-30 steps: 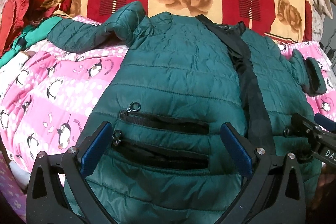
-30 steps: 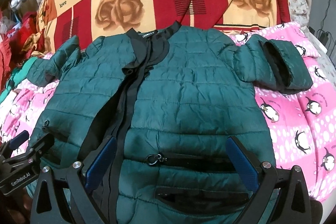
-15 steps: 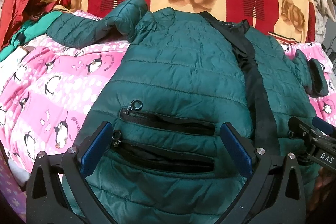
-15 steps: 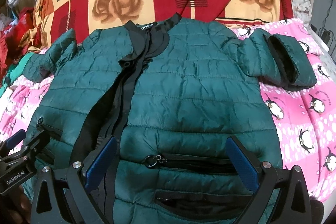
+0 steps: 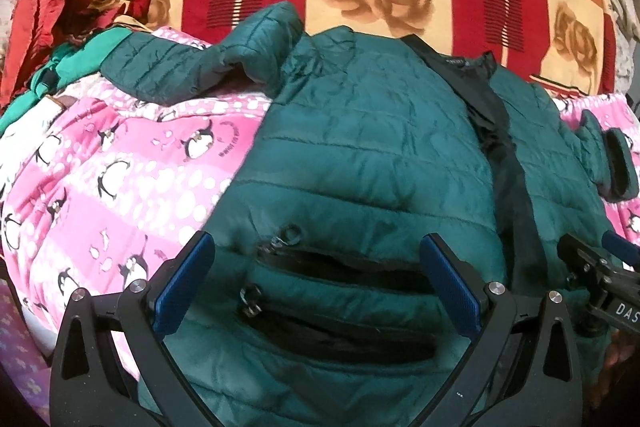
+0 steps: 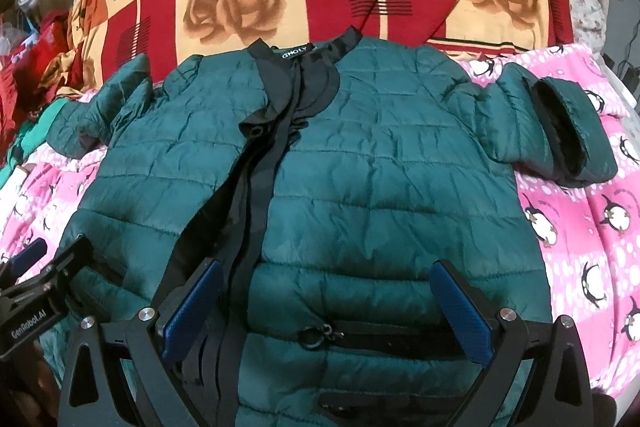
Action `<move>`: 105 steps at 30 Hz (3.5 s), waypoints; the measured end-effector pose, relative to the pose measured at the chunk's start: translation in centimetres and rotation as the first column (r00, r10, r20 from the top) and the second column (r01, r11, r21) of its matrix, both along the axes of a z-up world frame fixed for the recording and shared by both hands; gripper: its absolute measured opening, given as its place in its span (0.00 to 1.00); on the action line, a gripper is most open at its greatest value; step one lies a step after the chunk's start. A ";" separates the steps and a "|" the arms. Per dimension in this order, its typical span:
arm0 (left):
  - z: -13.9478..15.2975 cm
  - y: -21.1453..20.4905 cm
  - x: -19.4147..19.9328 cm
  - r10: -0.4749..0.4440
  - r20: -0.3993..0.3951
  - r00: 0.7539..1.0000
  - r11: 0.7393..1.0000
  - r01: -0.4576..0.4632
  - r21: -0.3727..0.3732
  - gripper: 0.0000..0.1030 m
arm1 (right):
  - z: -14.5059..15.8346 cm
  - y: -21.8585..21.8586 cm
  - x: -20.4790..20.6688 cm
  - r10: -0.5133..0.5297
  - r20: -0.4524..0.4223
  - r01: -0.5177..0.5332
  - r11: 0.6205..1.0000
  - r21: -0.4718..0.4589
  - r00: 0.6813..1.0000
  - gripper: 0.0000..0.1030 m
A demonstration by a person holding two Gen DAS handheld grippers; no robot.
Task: Fold large clothes
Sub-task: 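Move the left gripper to the sleeve cuff nearest it and close on it, then lift the sleeve with the left gripper and carry it toward the jacket's zipper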
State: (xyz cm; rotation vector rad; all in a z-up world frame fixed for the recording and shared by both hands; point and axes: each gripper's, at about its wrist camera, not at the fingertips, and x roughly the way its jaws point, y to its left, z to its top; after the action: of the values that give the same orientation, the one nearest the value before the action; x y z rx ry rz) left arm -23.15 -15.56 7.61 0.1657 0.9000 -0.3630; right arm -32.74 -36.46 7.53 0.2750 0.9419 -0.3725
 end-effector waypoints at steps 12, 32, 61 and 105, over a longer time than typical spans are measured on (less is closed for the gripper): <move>-0.3 1.2 3.2 0.061 0.009 0.998 0.998 -0.061 0.017 0.99 | -0.5 -0.2 2.0 0.003 -0.015 -0.003 1.000 0.003 1.000 1.00; -0.1 6.1 10.9 0.221 0.032 0.975 0.975 -0.222 0.029 0.99 | -1.2 0.0 5.4 0.031 -0.033 -0.031 0.999 0.009 0.999 1.00; -2.0 20.4 31.2 0.546 -0.095 0.832 0.816 -0.554 -0.164 0.88 | -2.6 -0.6 6.3 0.035 -0.070 -0.034 0.999 0.023 0.997 1.00; 7.3 20.8 28.4 0.420 -0.038 0.907 0.847 -0.407 -0.341 0.15 | -1.6 -2.4 3.4 -0.022 -0.005 0.022 0.996 0.083 1.000 1.00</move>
State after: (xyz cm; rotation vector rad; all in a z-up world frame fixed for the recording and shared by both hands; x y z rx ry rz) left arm 5.26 5.27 14.89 -0.3429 0.7956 -0.1057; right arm -29.29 -38.87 5.90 0.3610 0.9600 -0.3548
